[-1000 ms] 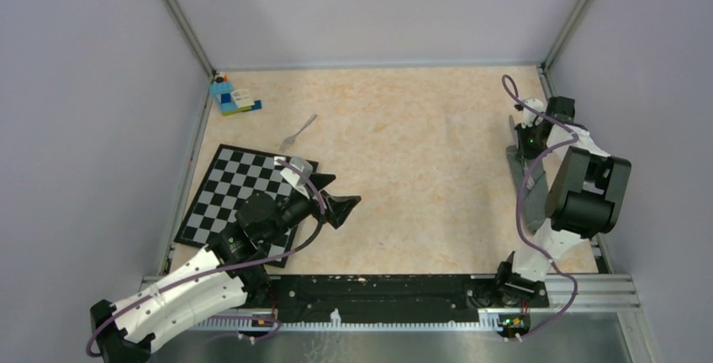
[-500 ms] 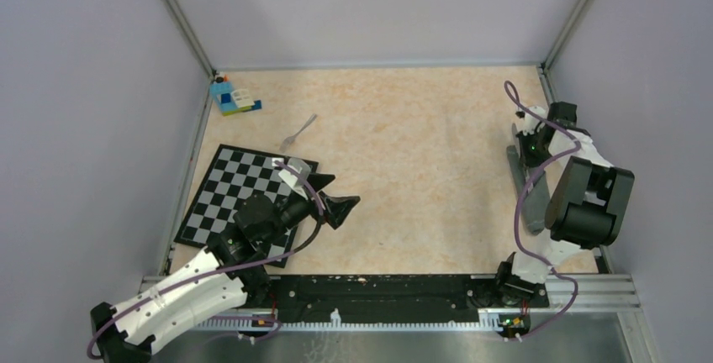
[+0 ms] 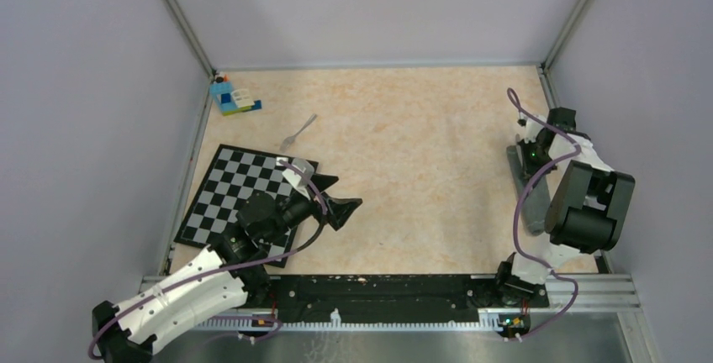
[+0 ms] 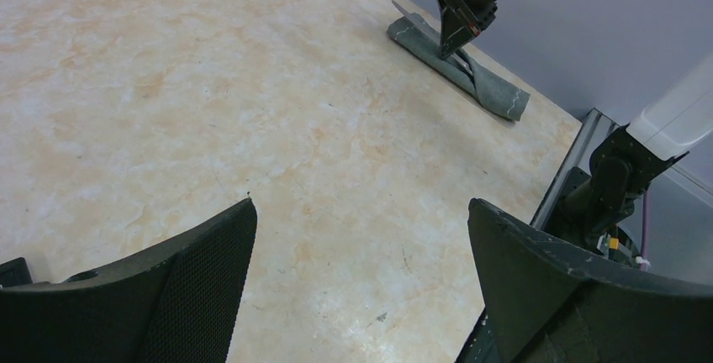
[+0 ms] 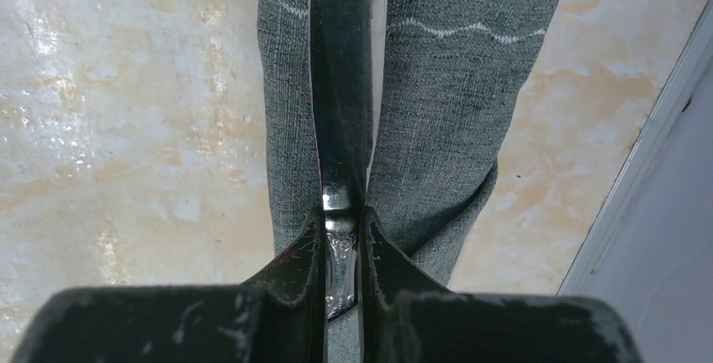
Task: Fold the napkin into a case and place the utensils inside
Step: Insert the knife into the folded napkin, then pick up the fork from the corner of the board.
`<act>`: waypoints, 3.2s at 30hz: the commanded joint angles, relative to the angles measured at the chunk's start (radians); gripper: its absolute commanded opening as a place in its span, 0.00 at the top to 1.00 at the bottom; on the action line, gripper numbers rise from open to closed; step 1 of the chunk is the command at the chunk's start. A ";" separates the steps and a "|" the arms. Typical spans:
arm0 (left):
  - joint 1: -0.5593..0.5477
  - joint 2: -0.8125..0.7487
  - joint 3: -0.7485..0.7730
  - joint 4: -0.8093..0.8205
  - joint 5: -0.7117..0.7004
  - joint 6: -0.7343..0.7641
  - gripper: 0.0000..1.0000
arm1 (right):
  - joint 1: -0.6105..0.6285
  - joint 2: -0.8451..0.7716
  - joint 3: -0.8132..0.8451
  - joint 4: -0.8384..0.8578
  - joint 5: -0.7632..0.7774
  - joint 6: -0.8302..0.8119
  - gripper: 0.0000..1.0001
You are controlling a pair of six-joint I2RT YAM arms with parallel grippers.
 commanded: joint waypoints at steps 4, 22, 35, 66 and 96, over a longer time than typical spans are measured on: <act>0.017 -0.002 -0.008 0.071 0.035 -0.006 0.01 | -0.010 -0.084 -0.028 -0.024 0.029 0.031 1.00; 0.022 0.013 -0.014 0.085 0.077 -0.009 0.01 | -0.010 -0.090 -0.048 -0.039 0.060 0.052 0.72; 0.024 0.035 -0.005 0.064 0.074 0.003 0.01 | -0.002 0.022 0.087 0.038 -0.008 0.055 0.68; 0.474 0.983 0.718 -0.394 -0.162 0.318 0.02 | 0.805 -0.535 -0.230 0.167 -0.200 0.809 0.47; 0.721 1.596 1.266 -0.794 -0.056 0.551 0.16 | 0.805 -0.728 -0.353 0.199 -0.331 0.819 0.48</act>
